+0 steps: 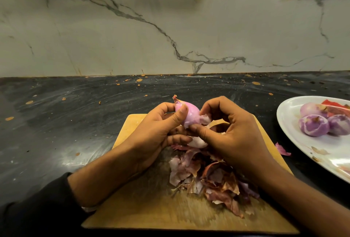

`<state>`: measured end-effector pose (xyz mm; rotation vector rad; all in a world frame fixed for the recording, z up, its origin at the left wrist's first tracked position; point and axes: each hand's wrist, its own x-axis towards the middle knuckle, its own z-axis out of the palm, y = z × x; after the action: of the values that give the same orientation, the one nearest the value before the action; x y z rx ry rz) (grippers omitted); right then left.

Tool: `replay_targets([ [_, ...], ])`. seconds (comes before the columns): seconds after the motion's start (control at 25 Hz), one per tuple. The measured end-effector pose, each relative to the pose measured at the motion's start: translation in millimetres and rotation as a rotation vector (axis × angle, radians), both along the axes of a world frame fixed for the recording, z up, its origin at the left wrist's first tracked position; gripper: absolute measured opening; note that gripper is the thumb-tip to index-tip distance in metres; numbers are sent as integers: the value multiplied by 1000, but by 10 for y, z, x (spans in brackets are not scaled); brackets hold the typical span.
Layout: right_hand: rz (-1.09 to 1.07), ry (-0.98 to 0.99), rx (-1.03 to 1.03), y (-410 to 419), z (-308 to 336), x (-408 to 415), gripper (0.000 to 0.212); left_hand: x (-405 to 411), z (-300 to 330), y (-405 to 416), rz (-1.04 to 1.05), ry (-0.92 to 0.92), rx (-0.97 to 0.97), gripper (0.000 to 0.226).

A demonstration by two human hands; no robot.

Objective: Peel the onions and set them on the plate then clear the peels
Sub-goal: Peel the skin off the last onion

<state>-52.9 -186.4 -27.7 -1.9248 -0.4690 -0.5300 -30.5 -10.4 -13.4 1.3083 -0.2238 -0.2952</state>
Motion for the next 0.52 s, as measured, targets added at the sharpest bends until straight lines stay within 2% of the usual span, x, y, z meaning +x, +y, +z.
replay_targets([
  [0.12,28,-19,-12,1,-3,7,17,1,-4,-4,23,-13,35,60],
  [0.32,37,-77,-69,3,-20,29,12,17,-24,6,-4,-25,18,57],
  [0.52,11,-5,58,-46,-22,43,15,14,-51,2,-82,-45,13,47],
])
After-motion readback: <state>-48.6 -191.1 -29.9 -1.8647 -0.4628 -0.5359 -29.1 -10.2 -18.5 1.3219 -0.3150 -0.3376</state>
